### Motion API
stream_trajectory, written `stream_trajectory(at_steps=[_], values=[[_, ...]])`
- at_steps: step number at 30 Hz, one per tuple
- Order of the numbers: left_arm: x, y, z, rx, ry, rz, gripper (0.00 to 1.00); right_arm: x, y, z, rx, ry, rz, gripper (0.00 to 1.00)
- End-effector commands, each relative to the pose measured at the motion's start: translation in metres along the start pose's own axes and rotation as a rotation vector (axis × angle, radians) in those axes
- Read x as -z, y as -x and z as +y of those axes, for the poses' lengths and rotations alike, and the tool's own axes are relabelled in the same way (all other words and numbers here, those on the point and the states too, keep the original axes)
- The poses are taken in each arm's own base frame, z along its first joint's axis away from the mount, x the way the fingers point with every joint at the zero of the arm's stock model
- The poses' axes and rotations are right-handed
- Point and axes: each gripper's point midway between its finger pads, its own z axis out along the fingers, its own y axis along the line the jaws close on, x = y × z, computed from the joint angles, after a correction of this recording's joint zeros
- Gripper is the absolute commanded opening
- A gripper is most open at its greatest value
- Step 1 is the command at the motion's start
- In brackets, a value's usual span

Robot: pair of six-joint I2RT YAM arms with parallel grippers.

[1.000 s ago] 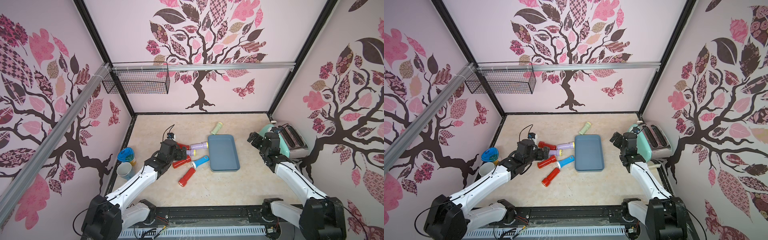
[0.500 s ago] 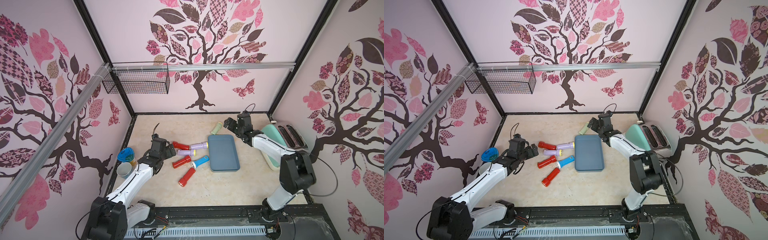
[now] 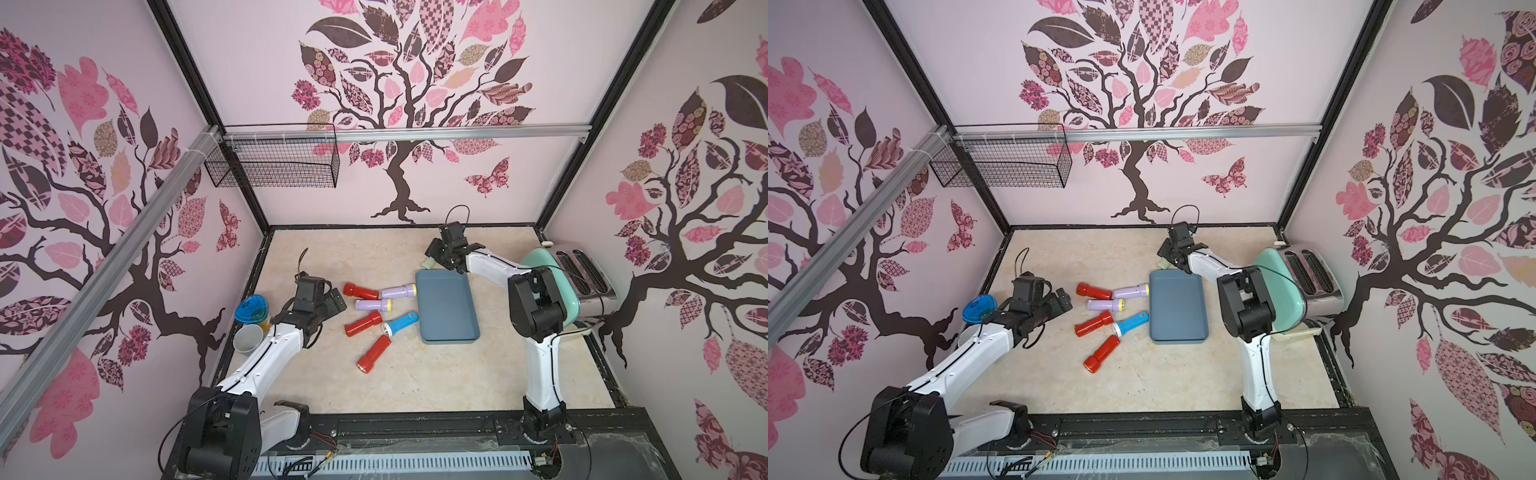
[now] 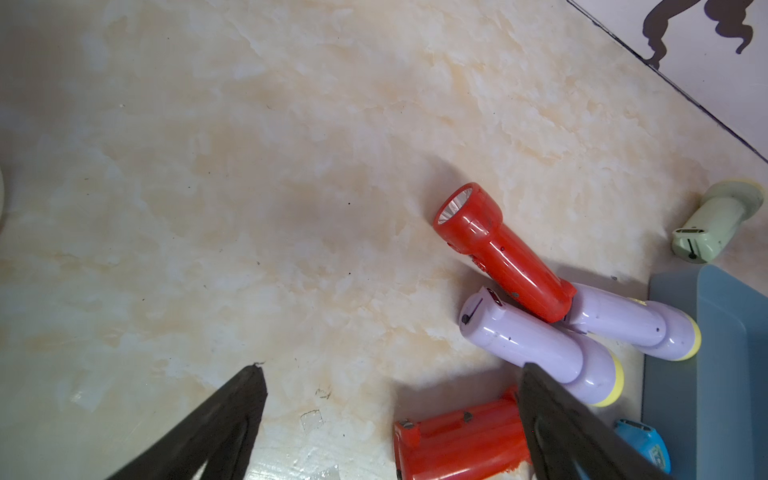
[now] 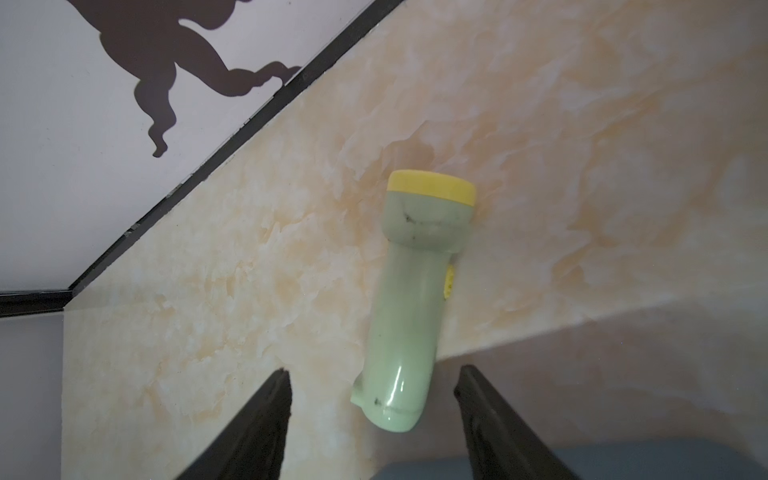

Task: Put the flashlights into the storage boxes
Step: Pick up the flashlight from the center of the board.

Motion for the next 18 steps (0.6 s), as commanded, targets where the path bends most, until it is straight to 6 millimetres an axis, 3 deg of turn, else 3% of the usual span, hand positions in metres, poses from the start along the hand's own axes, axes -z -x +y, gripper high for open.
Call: stream_trajectory(at_steps=[1,10,18], values=[[0.003,-0.002,0.001,0.006,-0.005,0.002,0.98,-0.019,-0.015,-0.016,-0.004,-0.095,0.03,0.66],[0.015,0.005,0.014,0.039,0.051,-0.05,0.98,-0.04,-0.03,-0.03,0.017,-0.195,0.051,0.61],[0.019,0.002,0.034,0.104,0.137,-0.063,0.98,-0.047,-0.026,-0.03,0.068,-0.247,0.045,0.55]])
